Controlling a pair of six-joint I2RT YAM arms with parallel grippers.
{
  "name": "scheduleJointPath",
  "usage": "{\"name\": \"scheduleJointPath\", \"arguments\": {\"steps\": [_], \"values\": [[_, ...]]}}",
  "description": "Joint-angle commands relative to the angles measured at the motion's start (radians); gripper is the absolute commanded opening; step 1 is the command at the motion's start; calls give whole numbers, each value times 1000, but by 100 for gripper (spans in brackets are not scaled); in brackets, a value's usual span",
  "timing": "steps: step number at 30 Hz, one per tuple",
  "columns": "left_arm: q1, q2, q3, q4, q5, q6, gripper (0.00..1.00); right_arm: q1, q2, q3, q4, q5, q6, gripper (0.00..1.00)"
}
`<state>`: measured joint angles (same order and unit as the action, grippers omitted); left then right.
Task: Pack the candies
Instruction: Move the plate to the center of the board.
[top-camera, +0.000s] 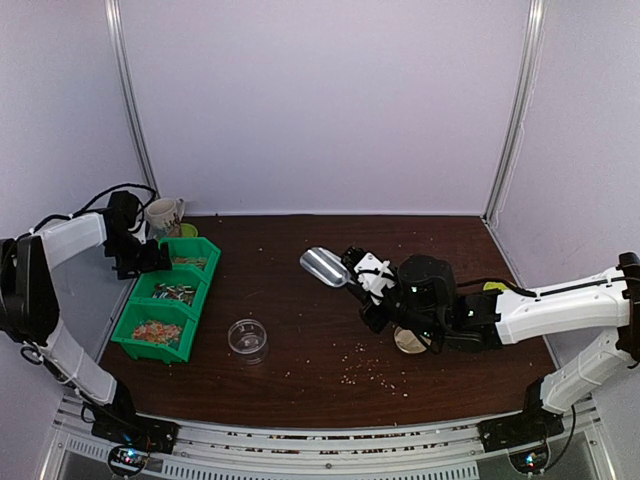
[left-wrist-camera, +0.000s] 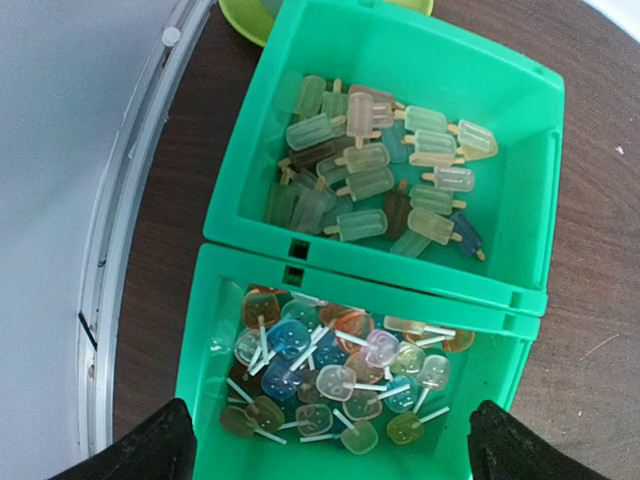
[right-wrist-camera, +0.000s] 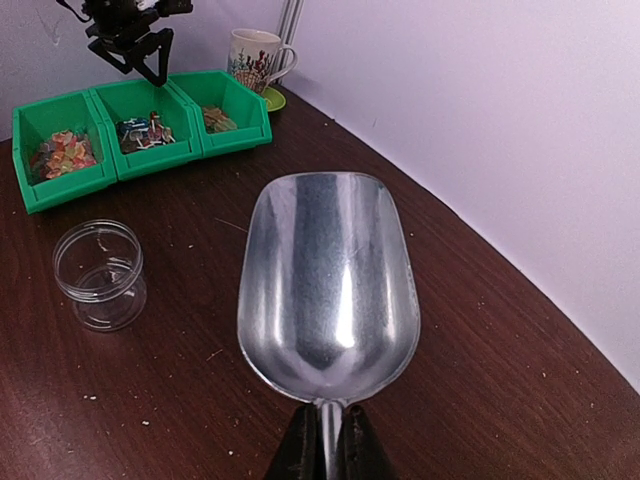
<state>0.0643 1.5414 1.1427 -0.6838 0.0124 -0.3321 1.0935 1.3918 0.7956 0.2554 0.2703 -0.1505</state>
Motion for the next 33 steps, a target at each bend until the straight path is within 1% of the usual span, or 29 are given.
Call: {"name": "scheduleJointPath", "arguments": {"steps": [1,7,15,22,24,27,30,33], "values": [[19,49,-2,-8,-16,6,97,9,-3,-4,15,16,-4,0],[42,63,0,-10,-61,7,96,18,-4,-5,12,17,-15,0],[48,68,0,-2,-77,23,94,28,7,5,2,21,-26,0],[49,130,7,-19,-96,35,86,32,7,5,1,26,-32,0],[49,140,9,-20,-94,39,81,35,8,5,0,28,-35,0],[48,143,9,-21,-69,45,67,38,9,6,-1,30,-37,0],[43,141,-5,-14,-26,38,60,39,9,8,-4,33,-38,0],[12,139,-18,-7,-11,18,49,40,9,9,-7,36,-42,0]]}}
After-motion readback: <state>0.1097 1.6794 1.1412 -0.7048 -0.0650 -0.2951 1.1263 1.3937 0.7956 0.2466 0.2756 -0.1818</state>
